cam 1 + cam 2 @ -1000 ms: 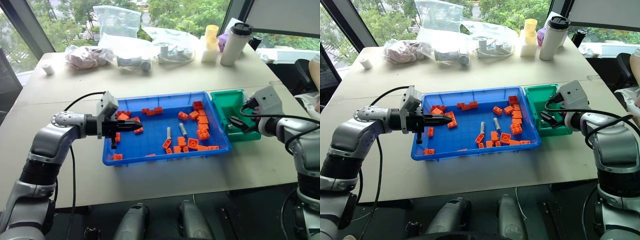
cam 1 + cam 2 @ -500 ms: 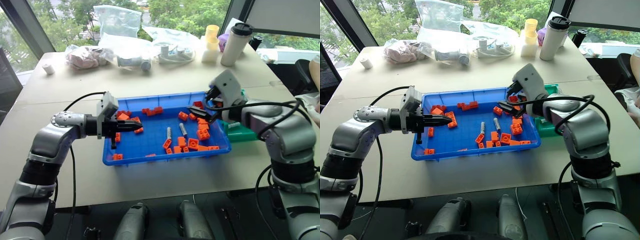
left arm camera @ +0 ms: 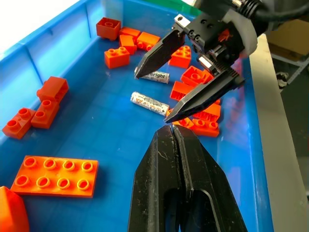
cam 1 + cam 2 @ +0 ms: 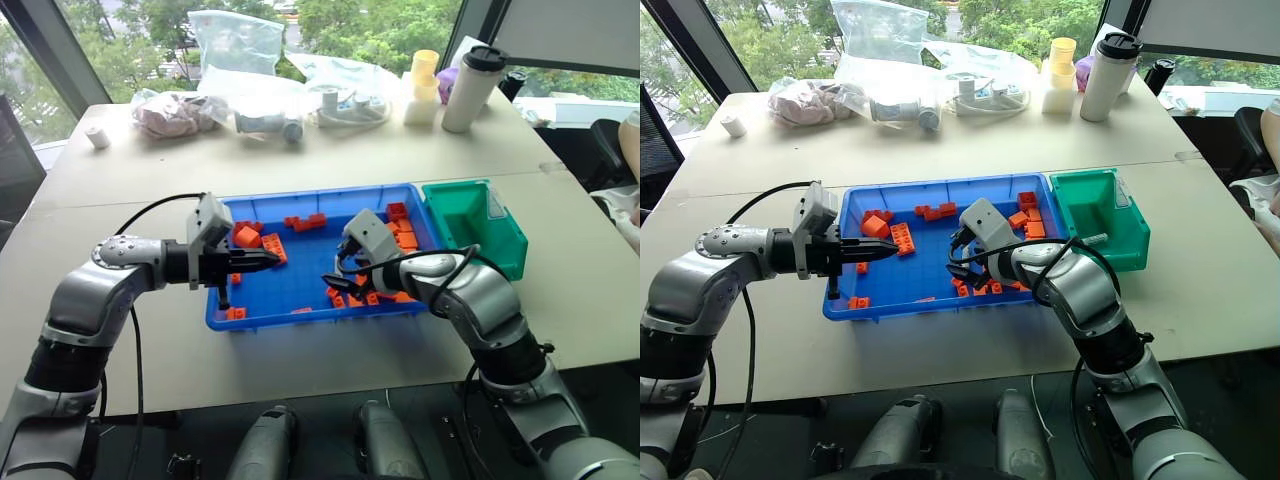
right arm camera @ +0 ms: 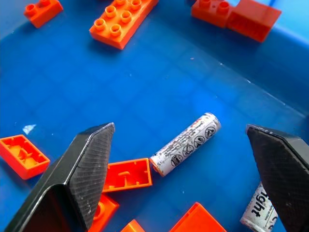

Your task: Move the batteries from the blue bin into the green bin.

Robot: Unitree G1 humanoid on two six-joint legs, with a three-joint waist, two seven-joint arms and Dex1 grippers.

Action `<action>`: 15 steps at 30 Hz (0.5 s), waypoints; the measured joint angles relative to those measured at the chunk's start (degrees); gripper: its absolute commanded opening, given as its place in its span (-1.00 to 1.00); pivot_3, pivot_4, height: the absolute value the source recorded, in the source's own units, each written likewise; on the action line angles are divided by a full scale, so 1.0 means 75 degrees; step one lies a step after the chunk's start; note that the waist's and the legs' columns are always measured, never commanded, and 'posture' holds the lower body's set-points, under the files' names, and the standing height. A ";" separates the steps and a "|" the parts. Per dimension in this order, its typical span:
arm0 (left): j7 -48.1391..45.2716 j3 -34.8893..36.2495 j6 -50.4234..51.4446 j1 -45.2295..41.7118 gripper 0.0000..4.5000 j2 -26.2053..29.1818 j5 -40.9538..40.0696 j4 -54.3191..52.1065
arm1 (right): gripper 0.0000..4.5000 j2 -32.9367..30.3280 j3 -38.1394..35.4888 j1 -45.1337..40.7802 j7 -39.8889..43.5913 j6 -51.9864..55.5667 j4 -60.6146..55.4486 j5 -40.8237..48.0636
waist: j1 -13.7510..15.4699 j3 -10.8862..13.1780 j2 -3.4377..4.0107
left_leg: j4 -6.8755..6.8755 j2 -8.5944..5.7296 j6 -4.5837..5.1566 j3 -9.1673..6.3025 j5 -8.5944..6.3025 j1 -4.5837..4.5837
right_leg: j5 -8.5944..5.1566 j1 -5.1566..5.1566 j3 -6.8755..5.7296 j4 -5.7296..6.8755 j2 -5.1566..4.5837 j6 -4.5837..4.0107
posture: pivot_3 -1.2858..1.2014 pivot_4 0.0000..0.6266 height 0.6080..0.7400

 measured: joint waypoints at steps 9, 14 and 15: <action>0.0160 -0.0001 0.0017 0.0205 -1.00 0.0058 -0.0012 -0.0227 | 0.35 0.0085 0.0209 -0.0035 -0.0067 -0.0520 0.0771 -0.0389 | -0.0029 0.0000 0.0000 | -0.0004 0.0002 0.0000 0.0000 0.0000 0.0002 | 0.0000 -0.0002 0.0000 0.0001 0.0004 0.0000 | 0.03 -0.52 1.00; 0.0203 0.0000 0.0015 0.0216 -1.00 0.0089 -0.0014 -0.0229 | -0.79 0.0050 0.0571 -0.0079 0.0015 -0.0812 0.0807 -0.0650 | -0.0031 0.0000 0.0000 | -0.0004 0.0002 0.0000 0.0000 0.0000 0.0004 | 0.0000 -0.0001 0.0000 0.0002 0.0004 0.0000 | 0.03 -0.52 1.00; 0.0217 0.0000 0.0015 0.0233 -1.00 0.0102 -0.0015 -0.0229 | -0.99 0.0050 0.0686 -0.0100 0.0049 -0.0880 0.0804 -0.0715 | -0.0034 -0.0001 0.0000 | -0.0004 0.0002 0.0000 0.0000 0.0000 0.0004 | 0.0000 -0.0001 0.0000 0.0002 0.0004 0.0000 | 0.03 -0.52 1.00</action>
